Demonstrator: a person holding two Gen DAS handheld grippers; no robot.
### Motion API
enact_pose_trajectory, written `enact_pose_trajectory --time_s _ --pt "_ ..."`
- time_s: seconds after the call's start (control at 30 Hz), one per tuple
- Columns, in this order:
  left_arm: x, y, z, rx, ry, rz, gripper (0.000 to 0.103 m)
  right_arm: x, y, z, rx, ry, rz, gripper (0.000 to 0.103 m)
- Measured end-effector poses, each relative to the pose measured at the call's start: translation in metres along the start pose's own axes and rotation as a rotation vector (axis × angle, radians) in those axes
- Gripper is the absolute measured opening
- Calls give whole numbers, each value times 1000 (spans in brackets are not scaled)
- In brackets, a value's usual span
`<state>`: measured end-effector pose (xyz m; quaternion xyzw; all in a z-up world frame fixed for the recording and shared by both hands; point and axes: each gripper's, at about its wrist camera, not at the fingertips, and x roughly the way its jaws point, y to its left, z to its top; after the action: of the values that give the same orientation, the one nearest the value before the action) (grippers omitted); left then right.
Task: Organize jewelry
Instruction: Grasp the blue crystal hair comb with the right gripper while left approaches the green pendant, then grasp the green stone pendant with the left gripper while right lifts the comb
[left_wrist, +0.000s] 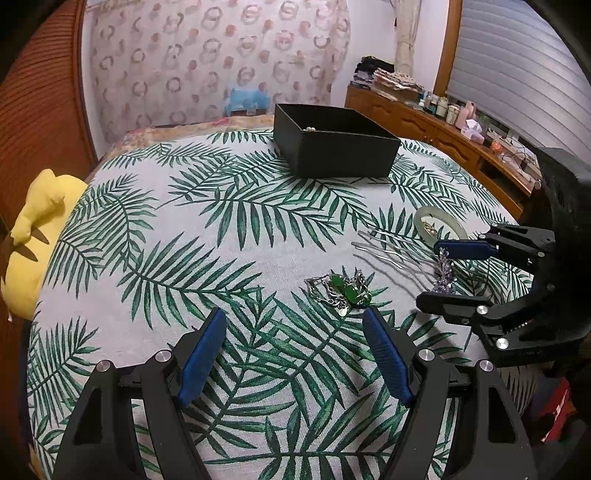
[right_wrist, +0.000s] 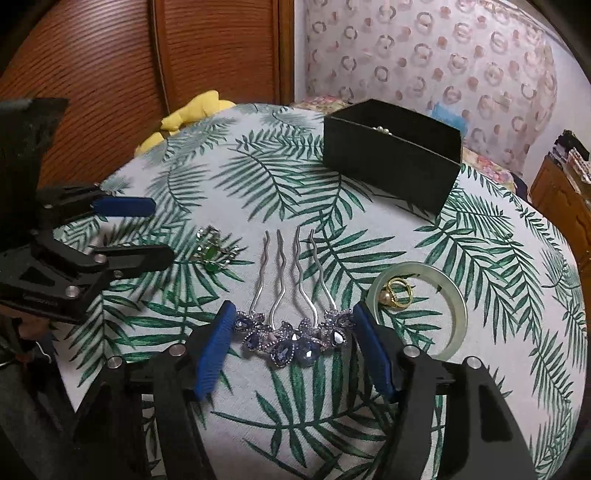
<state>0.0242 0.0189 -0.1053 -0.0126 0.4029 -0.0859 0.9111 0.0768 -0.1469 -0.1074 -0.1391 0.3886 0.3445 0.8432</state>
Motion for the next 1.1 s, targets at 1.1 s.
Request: enact_pose_trajectory --time_s 1.1 --pt "18 -28 22 69 19 -62 41 -56 -18 23 56 -238 -4 67"
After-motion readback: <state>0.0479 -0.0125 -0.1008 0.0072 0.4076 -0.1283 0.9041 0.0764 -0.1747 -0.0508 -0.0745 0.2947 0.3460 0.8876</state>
